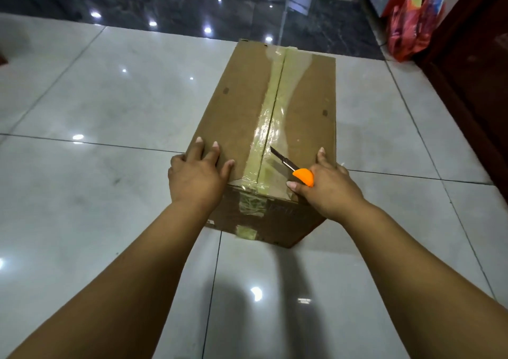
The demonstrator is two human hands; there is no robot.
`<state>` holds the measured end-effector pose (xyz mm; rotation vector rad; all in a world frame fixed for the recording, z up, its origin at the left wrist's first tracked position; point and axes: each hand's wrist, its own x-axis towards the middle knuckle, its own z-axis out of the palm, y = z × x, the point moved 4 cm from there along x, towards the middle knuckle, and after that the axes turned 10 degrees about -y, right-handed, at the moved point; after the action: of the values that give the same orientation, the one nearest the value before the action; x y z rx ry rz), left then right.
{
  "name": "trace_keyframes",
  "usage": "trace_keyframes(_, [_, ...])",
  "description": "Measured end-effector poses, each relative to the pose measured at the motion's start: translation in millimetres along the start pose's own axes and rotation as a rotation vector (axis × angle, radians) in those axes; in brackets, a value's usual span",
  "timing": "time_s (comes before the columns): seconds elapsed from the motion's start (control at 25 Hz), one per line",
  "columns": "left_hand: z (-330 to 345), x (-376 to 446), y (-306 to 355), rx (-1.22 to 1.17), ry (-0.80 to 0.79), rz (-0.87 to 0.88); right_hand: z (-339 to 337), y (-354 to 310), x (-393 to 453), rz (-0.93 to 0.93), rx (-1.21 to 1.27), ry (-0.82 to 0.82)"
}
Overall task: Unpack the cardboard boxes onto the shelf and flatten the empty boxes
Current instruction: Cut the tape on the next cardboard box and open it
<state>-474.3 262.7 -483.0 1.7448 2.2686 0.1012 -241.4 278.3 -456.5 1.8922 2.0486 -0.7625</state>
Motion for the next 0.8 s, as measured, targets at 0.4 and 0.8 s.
trace_keyframes(0.4, [2, -105, 14, 0.102, -0.169, -0.202, 29, 17, -47, -0.021, -0.010, 0.068])
trace_keyframes(0.8, [6, -154, 32, 0.094, -0.222, -0.185, 34, 36, -57, -0.044, 0.011, -0.047])
